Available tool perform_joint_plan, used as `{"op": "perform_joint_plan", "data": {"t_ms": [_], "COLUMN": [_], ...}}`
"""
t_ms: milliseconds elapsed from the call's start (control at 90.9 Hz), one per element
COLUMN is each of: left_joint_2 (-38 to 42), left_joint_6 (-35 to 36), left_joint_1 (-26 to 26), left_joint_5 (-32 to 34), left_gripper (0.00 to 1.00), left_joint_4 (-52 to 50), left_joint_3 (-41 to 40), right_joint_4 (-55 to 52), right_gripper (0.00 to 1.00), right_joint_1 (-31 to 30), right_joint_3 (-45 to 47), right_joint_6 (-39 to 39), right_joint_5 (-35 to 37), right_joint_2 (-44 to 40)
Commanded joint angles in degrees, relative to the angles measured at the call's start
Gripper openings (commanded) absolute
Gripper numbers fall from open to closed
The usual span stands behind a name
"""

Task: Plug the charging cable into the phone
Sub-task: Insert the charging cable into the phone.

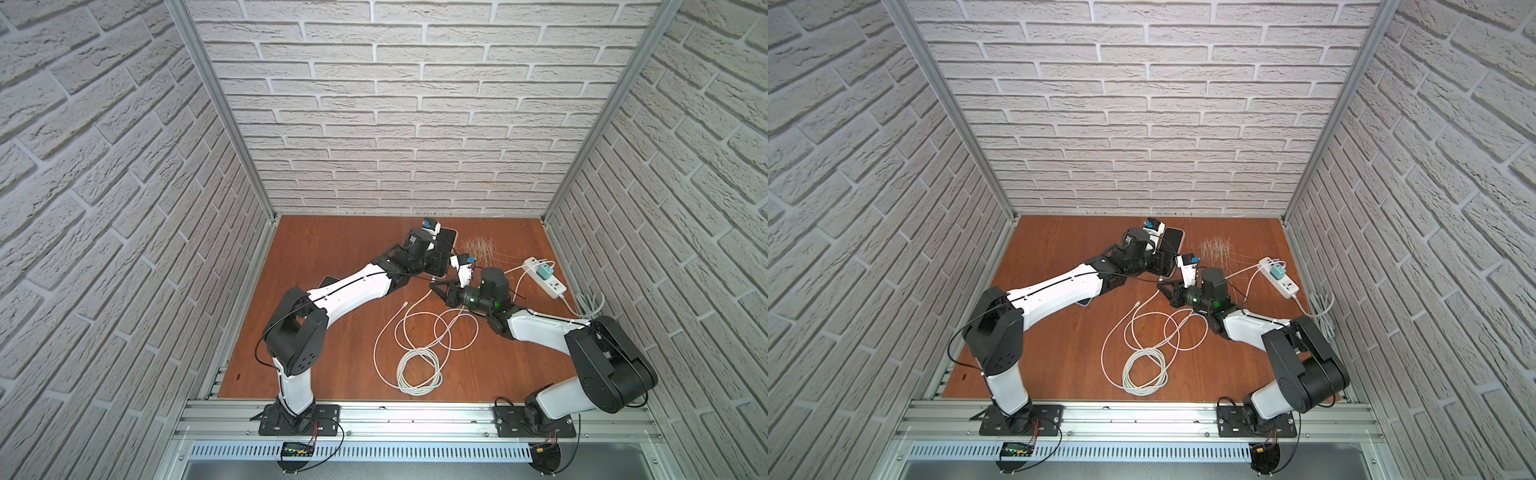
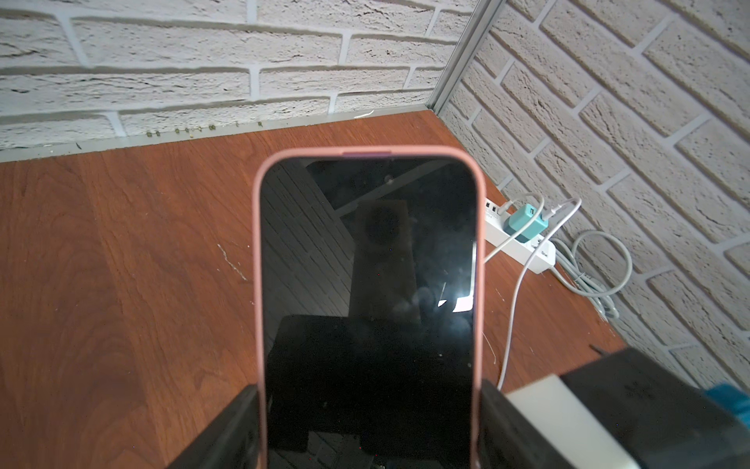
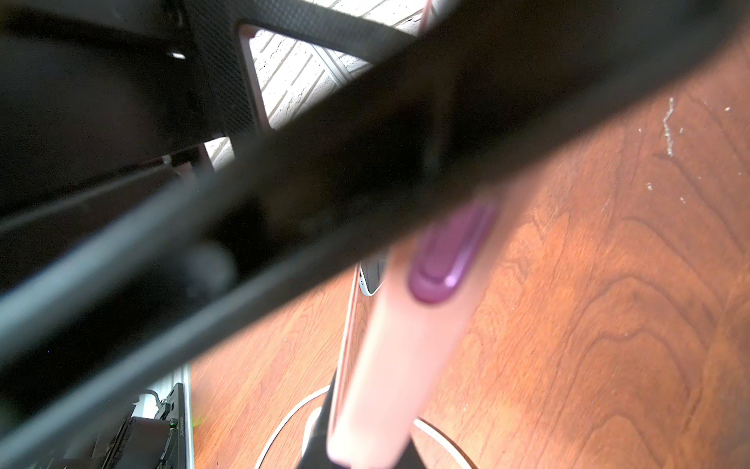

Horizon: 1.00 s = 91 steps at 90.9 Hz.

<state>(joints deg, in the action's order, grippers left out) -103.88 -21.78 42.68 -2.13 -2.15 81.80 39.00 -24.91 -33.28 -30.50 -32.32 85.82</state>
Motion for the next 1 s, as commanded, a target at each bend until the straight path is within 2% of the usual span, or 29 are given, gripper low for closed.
{"op": "perform_joint_plan", "data": {"t_ms": [0, 418, 792, 990], "left_joint_2": [-1.4, -4.1, -4.0, -2.2], "left_joint_6": [4.3, 8.8, 5.6, 4.9], "left_joint_1": [4.6, 6.9, 6.9, 6.9], "left_joint_5": [-11.3, -11.0, -10.5, -7.5], "left_gripper": [0.0, 0.0, 0.0, 0.0], "left_joint_4": [-5.3, -12.4, -10.5, -9.2], "left_joint_3": [0.6, 4.1, 2.3, -0.7], "right_joint_4": [6.3, 6.7, 11.1, 11.0], "right_gripper": [0.03, 0.03, 0.03, 0.03], "right_joint_1": [1.2, 2.1, 4.1, 4.8], "right_joint_3": [-1.2, -0.9, 0.7, 1.2], "right_joint_6": [-1.1, -1.7, -5.8, -5.6], "right_joint_5": [2.0, 1.0, 0.3, -0.5], "right_joint_2": [-1.9, -2.3, -2.8, -4.2]}}
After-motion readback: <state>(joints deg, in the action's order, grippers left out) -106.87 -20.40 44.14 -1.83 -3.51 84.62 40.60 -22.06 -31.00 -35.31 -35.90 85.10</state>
